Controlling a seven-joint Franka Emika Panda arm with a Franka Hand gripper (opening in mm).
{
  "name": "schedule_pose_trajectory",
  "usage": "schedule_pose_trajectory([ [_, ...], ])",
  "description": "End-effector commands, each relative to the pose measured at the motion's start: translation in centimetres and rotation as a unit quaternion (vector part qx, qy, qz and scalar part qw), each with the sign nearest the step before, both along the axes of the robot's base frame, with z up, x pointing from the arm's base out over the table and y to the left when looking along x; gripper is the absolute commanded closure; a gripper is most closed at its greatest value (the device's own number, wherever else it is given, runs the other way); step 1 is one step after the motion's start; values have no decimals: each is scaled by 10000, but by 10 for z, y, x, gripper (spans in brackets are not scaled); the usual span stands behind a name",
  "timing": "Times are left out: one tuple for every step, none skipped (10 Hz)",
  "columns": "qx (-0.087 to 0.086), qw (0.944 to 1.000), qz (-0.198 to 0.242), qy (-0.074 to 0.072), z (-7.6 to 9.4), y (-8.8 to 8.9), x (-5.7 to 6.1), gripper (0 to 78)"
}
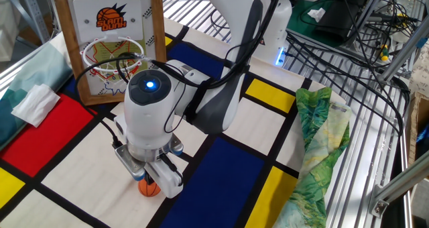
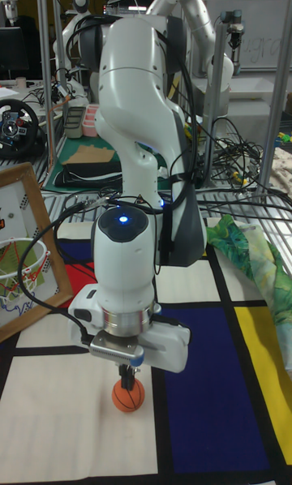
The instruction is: Grab a basketball, release it and shoot it into the basket
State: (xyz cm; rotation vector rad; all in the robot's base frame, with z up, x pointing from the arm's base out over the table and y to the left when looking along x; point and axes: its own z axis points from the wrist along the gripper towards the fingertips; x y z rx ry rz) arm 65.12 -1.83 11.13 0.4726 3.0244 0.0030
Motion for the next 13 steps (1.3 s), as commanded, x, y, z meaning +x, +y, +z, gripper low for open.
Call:
schedule_pose_trajectory([
  [-93,9995,-288,72,-3,0,-2,755],
  [-86,9995,-292,91,-3,0,-2,755],
  [-85,9995,-293,95,-3,0,-2,755],
  [-85,9995,-292,94,-3,0,-2,755],
  [-85,9995,-292,94,-3,0,-2,1],
  [-85,9995,-292,94,-3,0,-2,1],
  [-85,9995,-292,94,-3,0,-2,1],
  [-85,9995,-292,94,-3,0,-2,1],
  [-85,9995,-292,94,-3,0,-2,1],
  [-85,9995,-292,94,-3,0,-2,1],
  [-85,9995,-292,94,-3,0,-2,1],
  [-85,9995,-292,94,-3,0,-2,1],
  [-85,9995,-292,94,-3,0,-2,1],
])
